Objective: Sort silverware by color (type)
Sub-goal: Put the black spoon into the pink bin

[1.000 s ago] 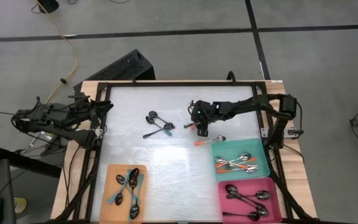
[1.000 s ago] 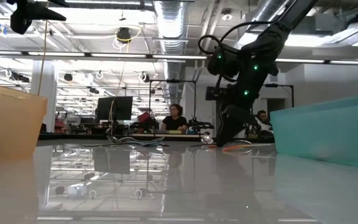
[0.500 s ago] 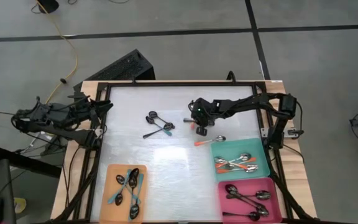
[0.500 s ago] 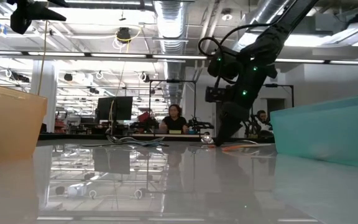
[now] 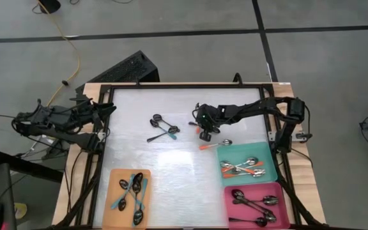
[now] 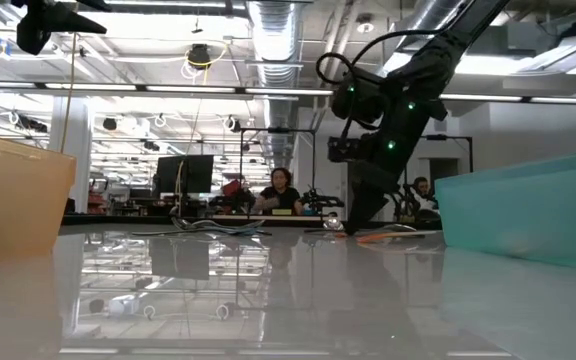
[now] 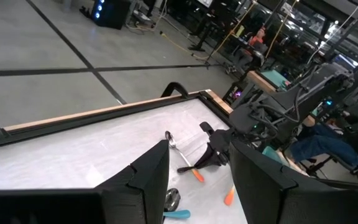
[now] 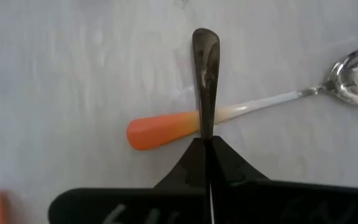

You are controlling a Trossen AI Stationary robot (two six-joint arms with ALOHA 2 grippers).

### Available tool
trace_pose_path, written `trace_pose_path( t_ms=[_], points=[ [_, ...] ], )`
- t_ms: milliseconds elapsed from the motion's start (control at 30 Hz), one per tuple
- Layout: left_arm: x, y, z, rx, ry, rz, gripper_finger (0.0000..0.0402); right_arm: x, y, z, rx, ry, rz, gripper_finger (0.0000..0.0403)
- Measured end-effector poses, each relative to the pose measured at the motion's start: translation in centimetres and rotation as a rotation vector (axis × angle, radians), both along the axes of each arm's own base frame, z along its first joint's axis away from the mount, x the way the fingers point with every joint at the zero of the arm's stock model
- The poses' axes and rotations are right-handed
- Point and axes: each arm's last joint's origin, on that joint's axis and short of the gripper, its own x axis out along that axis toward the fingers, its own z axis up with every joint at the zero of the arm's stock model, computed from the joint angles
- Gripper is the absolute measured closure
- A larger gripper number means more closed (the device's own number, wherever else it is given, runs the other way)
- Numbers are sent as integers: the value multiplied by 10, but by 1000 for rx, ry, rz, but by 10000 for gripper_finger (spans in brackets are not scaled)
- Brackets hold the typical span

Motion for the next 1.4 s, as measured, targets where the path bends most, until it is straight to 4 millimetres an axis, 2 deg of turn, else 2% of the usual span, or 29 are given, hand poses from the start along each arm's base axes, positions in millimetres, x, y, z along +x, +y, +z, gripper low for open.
trace_pose_path(
  t_ms=[100,233,367,600,733,967,1200,1400],
  points=[
    [0,0,0,0,0,0,251,4,1,10,7,-26,-8,395],
    [0,0,0,3,2,-1,251,10,2,42,-22,-137,-2,395],
    [0,0,0,15,9,-4,251,9,7,66,-41,-194,2,396],
    [0,0,0,16,9,-1,251,0,31,117,-61,-342,38,396],
    [0,0,0,22,10,12,251,-14,55,148,-42,-428,76,396],
    [-1,1,1,32,5,47,251,-46,103,184,57,-520,158,396],
    [-1,1,1,31,4,47,251,-76,162,195,239,-504,249,396],
    [-1,1,1,32,5,48,251,-108,217,188,341,-391,240,396]
  ],
)
